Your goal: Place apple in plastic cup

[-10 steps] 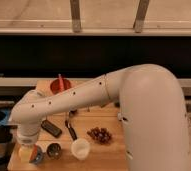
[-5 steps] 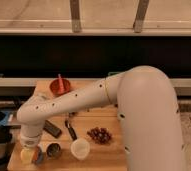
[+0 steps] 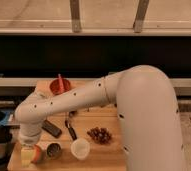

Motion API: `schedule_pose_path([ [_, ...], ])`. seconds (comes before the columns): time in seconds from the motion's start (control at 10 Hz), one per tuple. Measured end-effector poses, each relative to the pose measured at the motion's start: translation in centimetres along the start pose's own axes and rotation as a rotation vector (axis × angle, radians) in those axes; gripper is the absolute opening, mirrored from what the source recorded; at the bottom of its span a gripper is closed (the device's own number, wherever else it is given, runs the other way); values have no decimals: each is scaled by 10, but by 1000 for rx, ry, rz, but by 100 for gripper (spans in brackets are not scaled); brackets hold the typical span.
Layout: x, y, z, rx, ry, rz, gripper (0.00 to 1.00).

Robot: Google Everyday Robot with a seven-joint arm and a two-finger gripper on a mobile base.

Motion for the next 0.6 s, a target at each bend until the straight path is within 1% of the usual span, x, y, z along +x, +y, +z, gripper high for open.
schedule_pose_path([
  [0.2,-6,-4,-13,29,14,-17,80],
  [0.4,-20,-11,-36,84,43,-41,80],
  [0.5,-24,-14,-46,113,49,-43,80],
  [0.6,-23,-15,-47,115,53,-41,80],
])
